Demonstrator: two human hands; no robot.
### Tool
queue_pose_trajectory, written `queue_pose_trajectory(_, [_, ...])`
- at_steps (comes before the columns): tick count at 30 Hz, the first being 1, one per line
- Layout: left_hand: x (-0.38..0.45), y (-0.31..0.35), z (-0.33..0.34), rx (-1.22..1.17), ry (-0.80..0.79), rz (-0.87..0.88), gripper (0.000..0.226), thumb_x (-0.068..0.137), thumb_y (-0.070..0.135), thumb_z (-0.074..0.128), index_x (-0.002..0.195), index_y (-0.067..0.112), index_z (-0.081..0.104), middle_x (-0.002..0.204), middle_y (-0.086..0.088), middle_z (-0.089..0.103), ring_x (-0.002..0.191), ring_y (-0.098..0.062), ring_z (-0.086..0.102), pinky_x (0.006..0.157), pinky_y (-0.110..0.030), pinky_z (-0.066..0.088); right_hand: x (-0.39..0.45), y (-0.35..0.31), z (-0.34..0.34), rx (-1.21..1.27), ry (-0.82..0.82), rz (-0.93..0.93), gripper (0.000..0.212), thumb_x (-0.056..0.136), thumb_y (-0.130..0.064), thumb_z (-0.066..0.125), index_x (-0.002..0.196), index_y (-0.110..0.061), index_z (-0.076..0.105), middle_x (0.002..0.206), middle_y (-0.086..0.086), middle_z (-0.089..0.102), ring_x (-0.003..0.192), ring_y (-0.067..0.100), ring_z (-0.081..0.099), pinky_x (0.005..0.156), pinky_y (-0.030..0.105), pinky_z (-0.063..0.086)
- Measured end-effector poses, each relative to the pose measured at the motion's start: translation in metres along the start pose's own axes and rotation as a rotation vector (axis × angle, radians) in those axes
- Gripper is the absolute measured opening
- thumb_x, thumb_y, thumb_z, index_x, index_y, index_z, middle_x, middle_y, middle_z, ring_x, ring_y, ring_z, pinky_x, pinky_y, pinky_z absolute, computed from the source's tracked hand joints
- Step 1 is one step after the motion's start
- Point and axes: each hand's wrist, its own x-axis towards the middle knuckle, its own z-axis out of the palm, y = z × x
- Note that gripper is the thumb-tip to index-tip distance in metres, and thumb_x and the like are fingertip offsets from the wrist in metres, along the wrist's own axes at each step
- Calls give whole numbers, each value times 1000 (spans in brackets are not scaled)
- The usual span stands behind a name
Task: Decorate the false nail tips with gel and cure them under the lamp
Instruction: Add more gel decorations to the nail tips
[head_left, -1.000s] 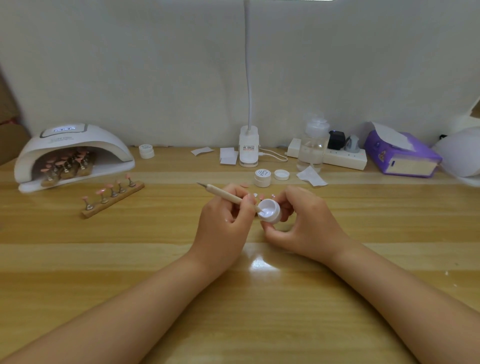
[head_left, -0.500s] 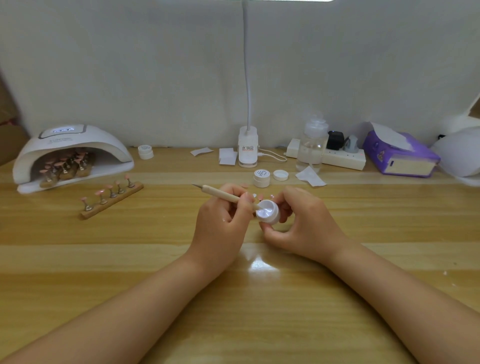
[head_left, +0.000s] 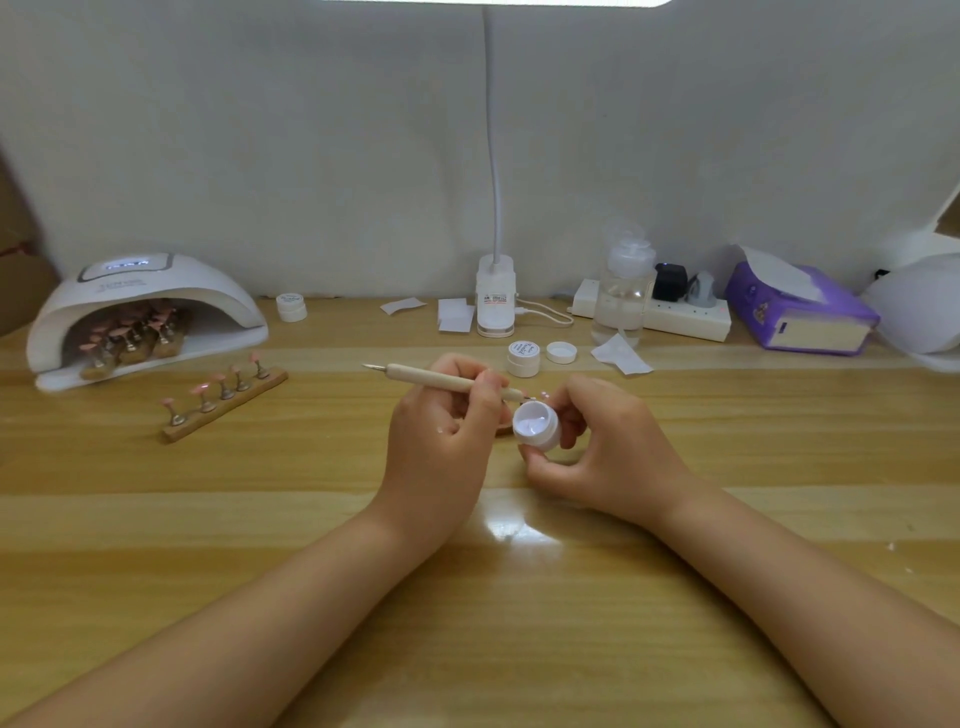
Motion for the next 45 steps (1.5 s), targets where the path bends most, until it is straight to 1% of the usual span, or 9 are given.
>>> queue_pose_trajectory(4, [2, 4, -1, -60, -6, 35, 12, 89, 18, 50, 79, 17, 57, 68, 17, 68, 65, 2, 65, 59, -10, 47, 0, 0, 0, 5, 5, 9, 28, 65, -22, 77, 73, -8, 55, 64, 2, 54, 61, 18, 50, 58, 36, 43])
queue_pose_trajectory(12, [9, 9, -6, -42, -1, 105, 10, 83, 13, 48, 81, 16, 57, 70, 12, 60, 69, -9, 61, 68, -38, 52, 1, 1, 0, 7, 0, 15, 28, 67, -23, 76, 75, -7, 55, 66, 3, 55, 63, 19, 50, 59, 37, 43])
queue_pose_trajectory(16, [2, 0, -4, 28, -68, 143, 9, 81, 7, 49, 77, 14, 54, 72, 16, 59, 70, -1, 56, 63, -17, 45, 0, 1, 0, 3, 16, 19, 28, 66, -22, 77, 74, -7, 55, 64, 2, 54, 62, 20, 49, 58, 37, 43])
queue_pose_trajectory(21, [1, -8, -5, 69, -72, 193, 12, 81, 3, 50, 78, 13, 56, 68, 13, 56, 69, -1, 53, 65, -14, 41, -1, 1, 0, -2, 19, 22, 28, 66, -23, 77, 75, -7, 55, 64, 2, 54, 62, 19, 49, 59, 37, 43])
queue_pose_trajectory(29, [4, -14, -8, 13, -31, 196, 8, 81, 28, 47, 82, 26, 55, 78, 17, 63, 75, -2, 60, 68, -15, 45, 1, 0, -3, 21, 56, 56, 30, 66, -23, 80, 74, -7, 55, 63, 2, 55, 61, 19, 51, 58, 33, 43])
queue_pose_trajectory(34, [3, -15, -8, -8, 0, 158, 9, 80, 32, 48, 83, 28, 55, 78, 13, 63, 75, -9, 60, 66, -22, 48, 7, 17, -11, -9, 226, 258, 31, 70, -32, 78, 76, -12, 55, 61, -1, 45, 57, 12, 41, 55, 25, 33])
queue_pose_trajectory(38, [2, -15, -8, -2, -32, 168, 10, 81, 31, 47, 84, 27, 55, 80, 8, 62, 75, -7, 59, 67, -19, 47, 10, 40, -17, -124, 247, 450, 28, 74, -33, 73, 84, -11, 59, 68, -8, 40, 71, 14, 42, 66, 26, 30])
queue_pose_trajectory(43, [3, -16, -9, -7, -26, 127, 10, 80, 32, 48, 84, 26, 56, 79, 13, 64, 75, -14, 61, 67, -26, 49, 9, 52, -13, -259, 50, 634, 29, 75, -46, 64, 91, -22, 62, 96, 0, 52, 103, 23, 47, 80, 29, 33])
queue_pose_trajectory(45, [3, -17, -9, -15, -19, 105, 6, 82, 27, 50, 83, 26, 56, 79, 6, 63, 72, -14, 60, 65, -26, 49, 9, 52, -12, -312, 18, 652, 32, 75, -48, 62, 95, -22, 65, 103, 3, 55, 107, 25, 47, 83, 31, 35])
